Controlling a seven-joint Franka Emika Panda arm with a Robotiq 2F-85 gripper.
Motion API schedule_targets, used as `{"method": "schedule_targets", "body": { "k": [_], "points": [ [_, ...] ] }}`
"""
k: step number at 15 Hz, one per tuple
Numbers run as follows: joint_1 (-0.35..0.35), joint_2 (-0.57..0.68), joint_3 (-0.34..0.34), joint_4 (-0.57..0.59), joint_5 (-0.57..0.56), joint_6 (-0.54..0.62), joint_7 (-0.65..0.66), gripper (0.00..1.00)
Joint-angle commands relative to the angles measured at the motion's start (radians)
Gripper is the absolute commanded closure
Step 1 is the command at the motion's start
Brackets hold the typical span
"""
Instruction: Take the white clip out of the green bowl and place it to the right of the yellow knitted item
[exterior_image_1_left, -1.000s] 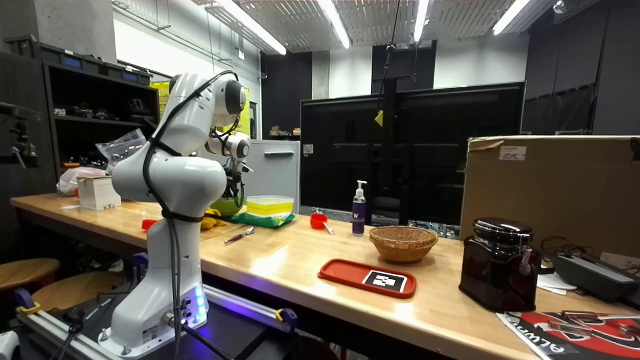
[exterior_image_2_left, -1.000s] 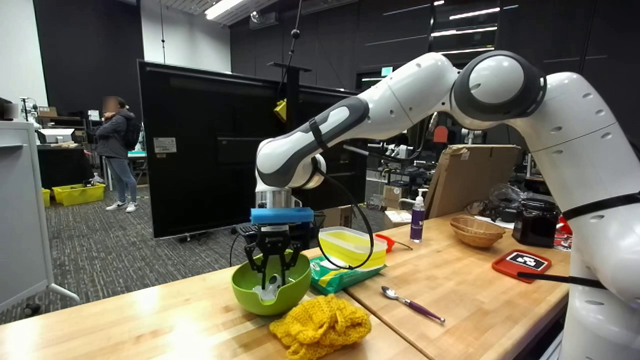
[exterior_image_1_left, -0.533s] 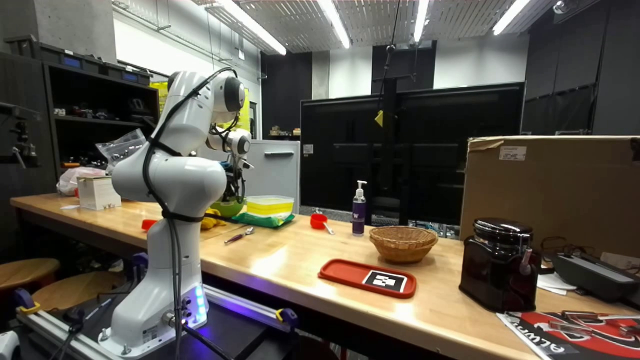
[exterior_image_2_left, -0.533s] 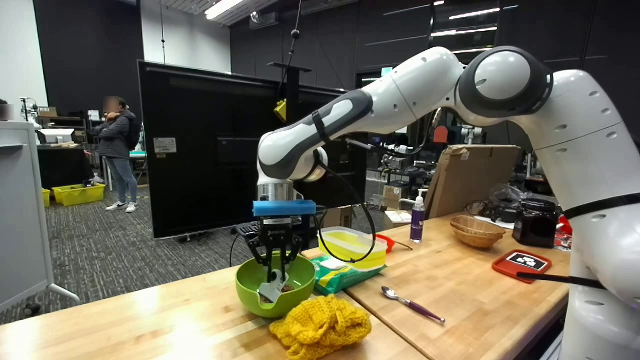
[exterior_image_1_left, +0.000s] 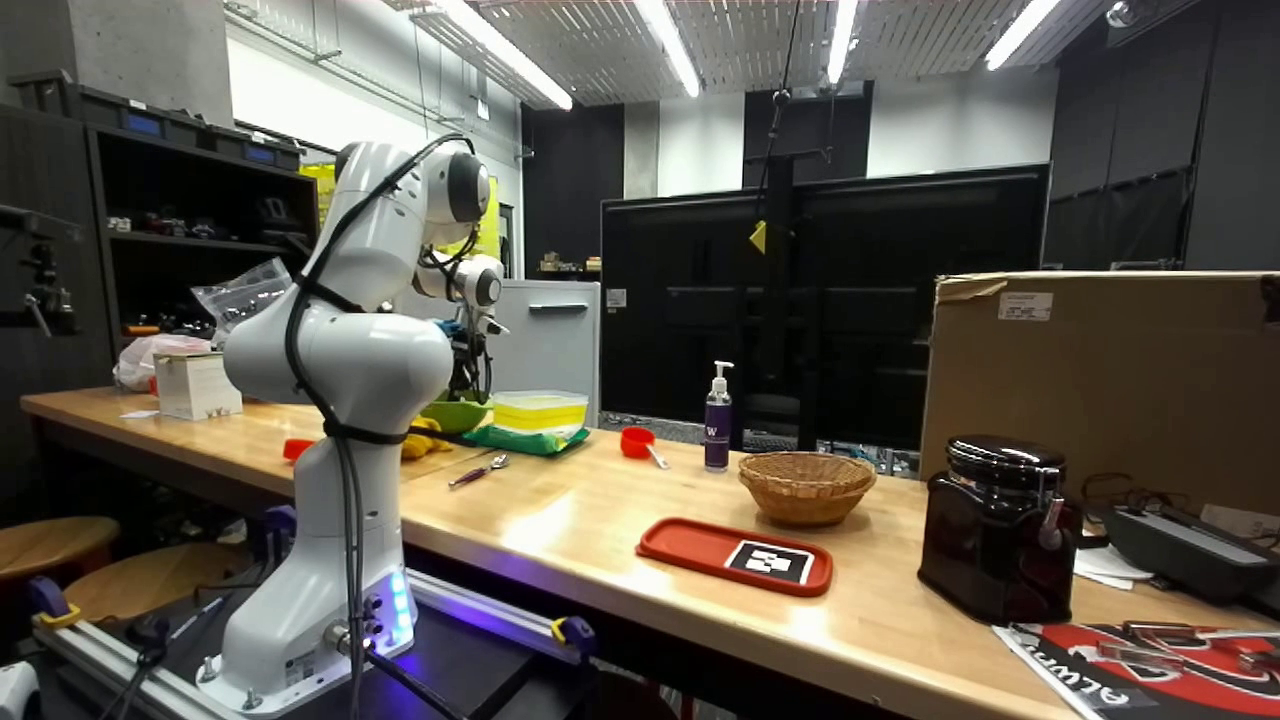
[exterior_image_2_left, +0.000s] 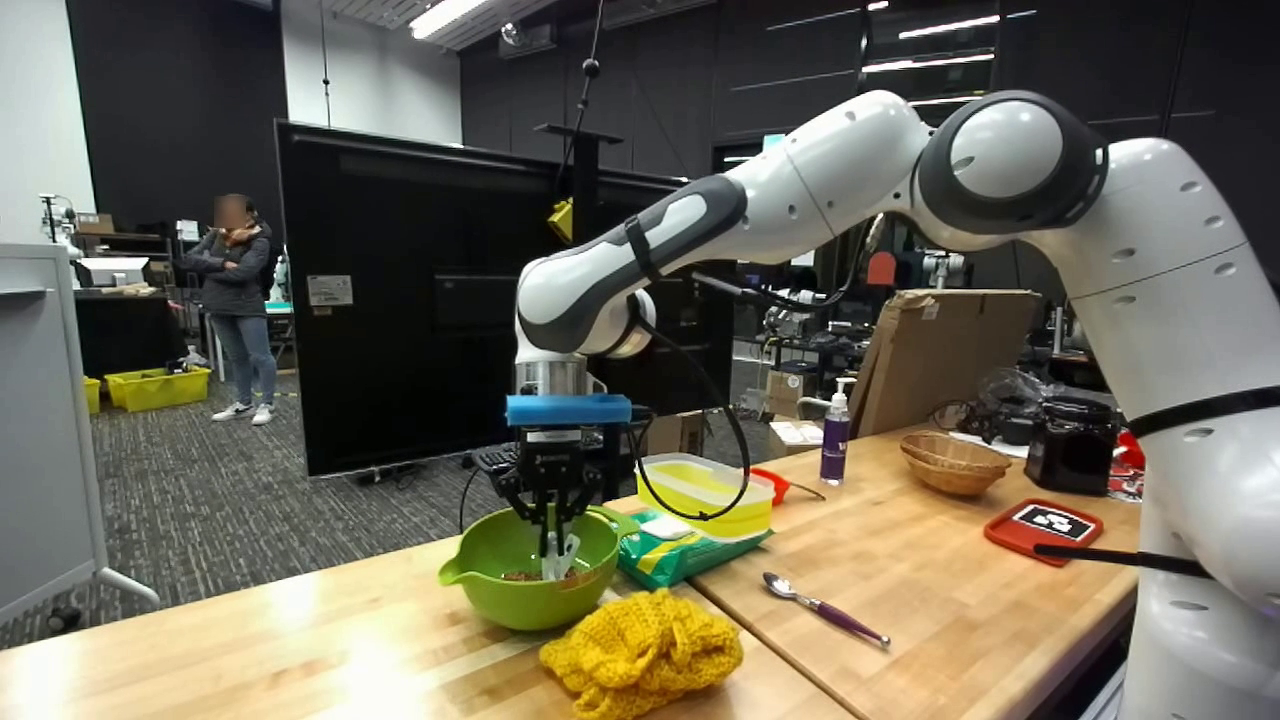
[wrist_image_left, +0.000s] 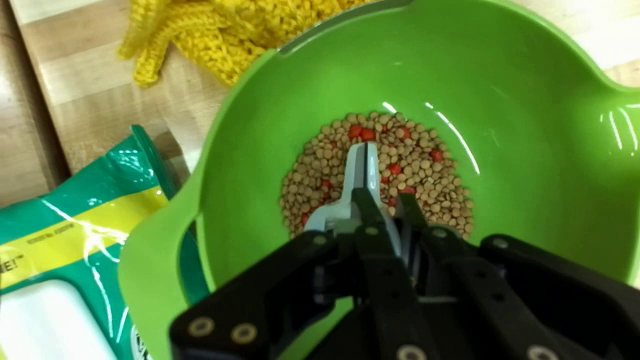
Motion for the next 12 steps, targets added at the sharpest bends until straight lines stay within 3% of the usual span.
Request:
{"method": "schedule_targets", "body": {
  "k": [1,7,12],
  "points": [
    [0.000,-0.021,-0.010,0.003,-0.013,-0.026,-0.007,0.97],
    [0.000,-0.027,-0.020,0.033,-0.037,-0.065,-0.003,0.97],
    [-0.002,-0.051,-0.029,0.081,-0.063,-0.167,0.013,0.97]
  ]
}}
